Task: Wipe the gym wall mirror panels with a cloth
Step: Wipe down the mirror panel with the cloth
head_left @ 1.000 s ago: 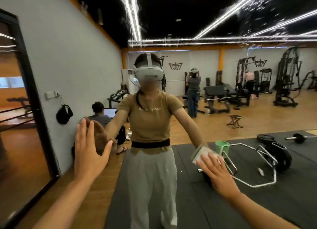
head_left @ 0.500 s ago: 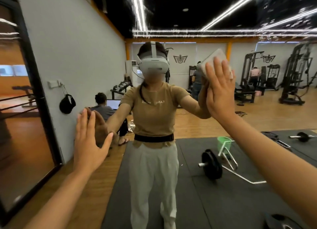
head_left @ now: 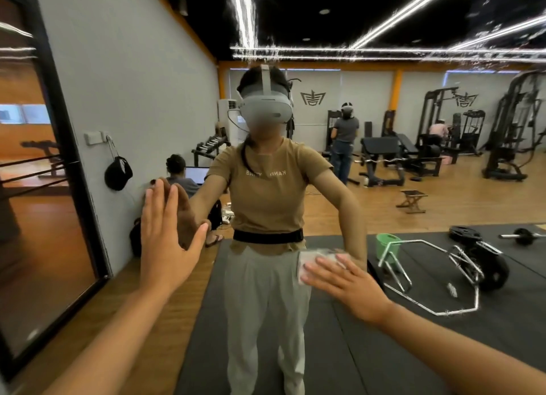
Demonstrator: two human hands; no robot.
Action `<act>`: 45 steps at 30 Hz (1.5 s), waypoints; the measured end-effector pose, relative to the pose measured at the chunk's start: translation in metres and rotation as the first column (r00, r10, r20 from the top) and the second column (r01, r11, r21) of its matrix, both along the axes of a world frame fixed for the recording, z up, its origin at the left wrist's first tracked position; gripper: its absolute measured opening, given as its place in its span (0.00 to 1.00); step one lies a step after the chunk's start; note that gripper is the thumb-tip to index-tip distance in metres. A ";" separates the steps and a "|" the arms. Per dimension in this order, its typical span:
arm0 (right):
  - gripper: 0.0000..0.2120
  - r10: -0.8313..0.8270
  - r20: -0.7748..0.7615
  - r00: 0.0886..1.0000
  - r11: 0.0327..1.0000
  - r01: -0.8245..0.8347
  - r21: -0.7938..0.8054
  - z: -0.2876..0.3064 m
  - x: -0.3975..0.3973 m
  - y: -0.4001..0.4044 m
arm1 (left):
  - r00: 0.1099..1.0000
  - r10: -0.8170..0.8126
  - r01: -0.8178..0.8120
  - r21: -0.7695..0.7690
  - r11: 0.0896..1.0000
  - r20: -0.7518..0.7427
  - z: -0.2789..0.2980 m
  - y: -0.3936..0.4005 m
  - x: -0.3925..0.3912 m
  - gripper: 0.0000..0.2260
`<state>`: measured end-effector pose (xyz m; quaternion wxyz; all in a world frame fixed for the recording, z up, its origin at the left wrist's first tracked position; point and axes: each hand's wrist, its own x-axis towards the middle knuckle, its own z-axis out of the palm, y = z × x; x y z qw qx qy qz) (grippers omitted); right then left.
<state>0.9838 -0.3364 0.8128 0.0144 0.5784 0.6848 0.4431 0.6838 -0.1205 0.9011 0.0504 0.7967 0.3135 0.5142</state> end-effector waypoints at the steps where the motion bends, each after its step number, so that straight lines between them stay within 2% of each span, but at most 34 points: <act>1: 0.38 0.025 -0.044 0.999 0.999 -0.024 0.028 0.027 -0.006 0.006 | 1.000 -0.003 0.003 0.002 1.000 -0.005 0.000 0.000 -0.001 0.40; 4: 0.30 0.130 -0.215 0.968 0.960 -0.069 0.270 0.127 -0.026 0.029 | 1.000 -0.006 0.006 0.022 1.000 -0.011 0.001 0.001 -0.002 0.40; 8: 0.26 0.208 -0.302 0.930 0.848 -0.017 0.530 0.238 -0.041 0.053 | 1.000 -0.016 0.017 0.072 0.997 -0.012 0.000 0.003 -0.003 0.38; 10: 0.25 0.257 -0.308 0.916 0.806 -0.027 0.592 0.254 -0.048 0.062 | 0.999 -0.024 0.025 0.071 0.997 -0.023 -0.001 0.004 -0.005 0.40; 12: 0.26 0.273 -0.288 0.918 0.784 -0.039 0.619 0.236 -0.056 0.070 | 0.999 -0.027 0.029 0.065 0.997 -0.035 -0.002 0.005 -0.006 0.40; 14: 0.29 0.289 -0.263 0.920 0.814 -0.091 0.574 0.188 -0.063 0.074 | 0.999 -0.032 0.034 0.062 0.997 -0.036 -0.002 0.006 -0.007 0.40; 16: 0.33 0.248 -0.194 0.949 0.893 -0.147 0.425 0.122 -0.067 0.071 | 0.999 -0.031 0.035 0.073 0.997 -0.043 -0.002 0.006 -0.008 0.40; 18: 0.36 0.158 0.007 0.987 0.967 -0.156 0.200 0.055 -0.063 0.064 | 0.998 -0.024 0.029 0.085 0.996 -0.061 -0.002 0.007 -0.009 0.39; 20: 0.36 0.095 0.197 0.976 0.995 -0.095 -0.009 0.007 -0.057 0.056 | 0.996 -0.010 0.018 0.091 0.996 -0.091 -0.002 0.009 -0.012 0.40; 22: 0.37 0.072 0.296 0.953 0.994 -0.045 -0.096 -0.004 -0.052 0.053 | 0.992 0.011 0.003 0.106 0.994 -0.126 -0.003 0.010 -0.014 0.39; 24: 0.40 0.101 0.326 0.940 0.992 -0.068 -0.108 0.020 -0.053 0.059 | 0.988 0.032 -0.011 0.137 0.990 -0.150 -0.002 0.013 -0.018 0.37; 26: 0.38 0.157 0.256 0.954 0.987 -0.157 -0.021 0.071 -0.063 0.071 | 0.984 0.049 -0.019 0.176 0.984 -0.171 -0.002 0.015 -0.021 0.36; 28: 0.32 0.191 0.116 0.975 0.959 -0.211 0.189 0.146 -0.076 0.087 | 0.980 0.069 -0.031 0.201 0.979 -0.187 -0.002 0.015 -0.023 0.36; 31: 0.27 0.200 -0.103 0.974 0.843 -0.117 0.525 0.245 -0.097 0.112 | 0.970 0.118 -0.066 0.240 0.969 -0.211 -0.001 0.015 -0.024 0.34; 34: 0.28 0.204 -0.135 0.970 0.791 -0.082 0.606 0.261 -0.114 0.130 | 0.962 0.147 -0.079 0.282 0.956 -0.229 0.001 0.016 -0.027 0.34; 37: 0.30 0.231 -0.087 0.969 0.840 -0.154 0.521 0.208 -0.120 0.133 | 0.951 0.183 -0.090 0.344 0.935 -0.248 0.005 0.018 -0.033 0.33; 39: 0.29 0.228 -0.012 0.974 0.902 -0.207 0.379 0.151 -0.121 0.130 | 0.948 0.187 -0.082 0.369 0.926 -0.259 0.006 0.020 -0.037 0.32; 42: 0.32 0.170 0.207 0.964 0.980 -0.186 0.063 0.062 -0.115 0.120 | 0.942 0.181 -0.052 0.411 0.910 -0.282 0.009 0.028 -0.044 0.30; 45: 0.36 0.143 0.424 0.894 0.982 -0.074 -0.176 0.018 -0.106 0.106 | 0.940 0.169 -0.022 0.441 0.897 -0.298 0.009 0.034 -0.049 0.29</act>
